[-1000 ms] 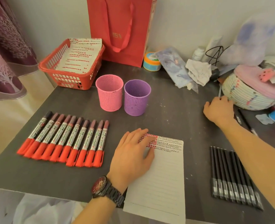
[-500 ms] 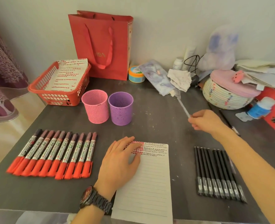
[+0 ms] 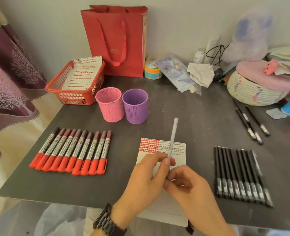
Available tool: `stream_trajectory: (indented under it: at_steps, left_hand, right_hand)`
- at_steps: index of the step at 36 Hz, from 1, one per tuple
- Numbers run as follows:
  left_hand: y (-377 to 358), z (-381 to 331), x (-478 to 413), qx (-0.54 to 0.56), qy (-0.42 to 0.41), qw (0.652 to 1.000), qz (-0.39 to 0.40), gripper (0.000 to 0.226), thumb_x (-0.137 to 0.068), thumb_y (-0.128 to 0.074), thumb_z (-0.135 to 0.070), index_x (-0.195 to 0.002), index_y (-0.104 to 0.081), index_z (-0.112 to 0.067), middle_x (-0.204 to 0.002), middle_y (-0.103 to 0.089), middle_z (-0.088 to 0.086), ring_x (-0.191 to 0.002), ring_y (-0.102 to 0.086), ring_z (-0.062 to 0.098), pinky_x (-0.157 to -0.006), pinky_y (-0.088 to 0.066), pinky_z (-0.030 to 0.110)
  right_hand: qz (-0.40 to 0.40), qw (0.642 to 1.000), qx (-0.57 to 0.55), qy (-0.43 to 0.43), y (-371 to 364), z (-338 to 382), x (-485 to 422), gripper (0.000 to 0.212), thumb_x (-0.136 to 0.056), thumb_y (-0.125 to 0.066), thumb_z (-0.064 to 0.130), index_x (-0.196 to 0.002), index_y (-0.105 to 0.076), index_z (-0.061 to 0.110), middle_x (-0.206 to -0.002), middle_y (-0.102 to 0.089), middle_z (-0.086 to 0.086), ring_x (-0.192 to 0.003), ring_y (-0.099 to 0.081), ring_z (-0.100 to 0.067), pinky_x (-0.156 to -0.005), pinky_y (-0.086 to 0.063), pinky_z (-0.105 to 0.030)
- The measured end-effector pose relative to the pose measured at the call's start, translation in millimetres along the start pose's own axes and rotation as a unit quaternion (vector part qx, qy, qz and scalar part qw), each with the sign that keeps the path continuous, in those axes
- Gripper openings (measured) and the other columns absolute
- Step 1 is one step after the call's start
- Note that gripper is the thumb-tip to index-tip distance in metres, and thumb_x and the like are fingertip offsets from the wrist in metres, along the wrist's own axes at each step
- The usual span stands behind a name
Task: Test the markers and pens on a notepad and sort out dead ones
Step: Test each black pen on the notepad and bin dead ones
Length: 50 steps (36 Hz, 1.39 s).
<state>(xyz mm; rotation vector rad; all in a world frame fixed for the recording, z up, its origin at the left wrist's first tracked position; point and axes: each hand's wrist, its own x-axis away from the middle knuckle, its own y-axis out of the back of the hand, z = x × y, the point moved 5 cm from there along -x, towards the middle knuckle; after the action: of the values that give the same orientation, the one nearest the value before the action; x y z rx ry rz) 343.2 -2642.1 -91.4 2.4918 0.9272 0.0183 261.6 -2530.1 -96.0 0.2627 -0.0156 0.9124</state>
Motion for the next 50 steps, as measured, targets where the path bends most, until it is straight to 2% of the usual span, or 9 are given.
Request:
stream_trajectory:
  at_steps: [5,9,13,22,25,29,34,39,50]
  left_hand:
    - [2,4,-4,0.071,0.036,0.996,0.028,0.016,-0.103,-0.048,-0.034,-0.102,-0.064,-0.031,-0.085,-0.067,-0.015,-0.073,-0.062,0.003,-0.067,-0.047,0.014]
    - [-4,3,-4,-0.013,-0.014,0.994,0.107,0.012,-0.105,-0.046,-0.033,-0.106,-0.058,-0.031,-0.093,-0.063,-0.014,-0.077,-0.056,0.006,-0.068,-0.041,0.016]
    - [-10,1,0,-0.064,-0.004,0.985,0.158,0.015,-0.104,-0.038,-0.046,-0.093,-0.047,-0.044,-0.075,-0.058,-0.013,-0.068,-0.053,0.008,-0.061,-0.039,0.022]
    - [-1,-7,-8,-0.035,0.053,0.987,0.148,0.051,-0.089,-0.043,-0.075,-0.061,-0.050,-0.032,-0.050,-0.039,-0.010,-0.048,-0.035,0.010,-0.050,-0.027,0.021]
    - [-1,-6,-7,0.006,0.082,0.988,0.132,0.066,-0.081,-0.046,-0.084,-0.058,-0.041,-0.022,-0.051,-0.032,-0.007,-0.050,-0.029,0.011,-0.053,-0.026,0.029]
    - [9,-4,-9,-0.114,0.059,0.990,0.061,0.070,-0.064,-0.038,-0.100,-0.071,-0.046,-0.031,-0.057,-0.049,-0.016,-0.053,-0.044,0.006,-0.051,-0.028,0.019]
    - [16,15,-22,-0.222,-0.018,0.973,-0.055,0.045,-0.081,-0.048,-0.077,-0.073,-0.036,-0.034,-0.062,-0.046,-0.016,-0.064,-0.048,0.006,-0.052,-0.035,0.019]
    - [5,38,-31,-0.245,-0.051,0.968,-0.004,0.036,-0.084,-0.064,-0.054,-0.106,-0.054,-0.028,-0.088,-0.037,-0.037,-0.083,-0.040,-0.001,-0.075,-0.034,0.018]
    - [6,43,-27,-0.256,-0.048,0.965,-0.014,0.044,-0.075,-0.070,-0.060,-0.100,-0.052,-0.029,-0.098,-0.034,-0.046,-0.087,-0.036,-0.006,-0.079,-0.032,0.016]
  right_hand:
    - [0.015,0.999,0.035,-0.003,6,-4,-2,0.018,-0.079,-0.077,0.048,-0.093,-0.068,0.039,-0.100,-0.073,0.014,-0.075,-0.070,-0.014,-0.073,-0.057,-0.026]
    - [-0.029,0.999,-0.015,-0.013,14,-3,-12,0.032,-0.076,-0.065,0.067,-0.097,-0.063,0.044,-0.090,-0.072,0.008,-0.062,-0.064,-0.015,-0.063,-0.055,-0.033]
    - [-0.057,0.995,-0.086,0.004,17,5,-18,0.025,-0.086,-0.057,0.054,-0.087,-0.073,0.035,-0.067,-0.064,0.005,-0.050,-0.049,-0.010,-0.048,-0.043,-0.019]
    - [-0.120,0.979,-0.159,0.048,20,5,-8,0.035,-0.090,-0.060,0.052,-0.080,-0.073,0.022,-0.064,-0.059,-0.004,-0.047,-0.051,-0.018,-0.044,-0.044,-0.023]
    - [-0.131,0.971,-0.189,0.069,25,13,-8,0.051,-0.082,-0.067,0.069,-0.083,-0.073,0.019,-0.063,-0.058,-0.006,-0.046,-0.052,-0.021,-0.043,-0.045,-0.025]
    - [-0.181,0.953,-0.222,0.095,39,27,-13,0.051,-0.078,-0.069,0.071,-0.086,-0.067,0.021,-0.061,-0.060,-0.008,-0.040,-0.050,-0.023,-0.040,-0.043,-0.025]
    - [-0.215,0.948,-0.215,0.092,47,26,-33,0.032,-0.086,-0.072,0.054,-0.089,-0.059,0.025,-0.070,-0.069,-0.008,-0.048,-0.061,-0.022,-0.046,-0.050,-0.027]
    - [-0.176,0.971,-0.163,0.017,28,0,-59,0.011,-0.103,-0.056,0.019,-0.098,-0.065,0.016,-0.085,-0.077,-0.011,-0.061,-0.072,-0.027,-0.053,-0.058,-0.028]
    - [-0.313,0.947,-0.003,0.071,29,-17,-64,0.039,-0.093,-0.074,0.028,-0.063,-0.052,0.015,-0.047,-0.059,-0.002,-0.040,-0.055,-0.010,-0.047,-0.046,-0.018]
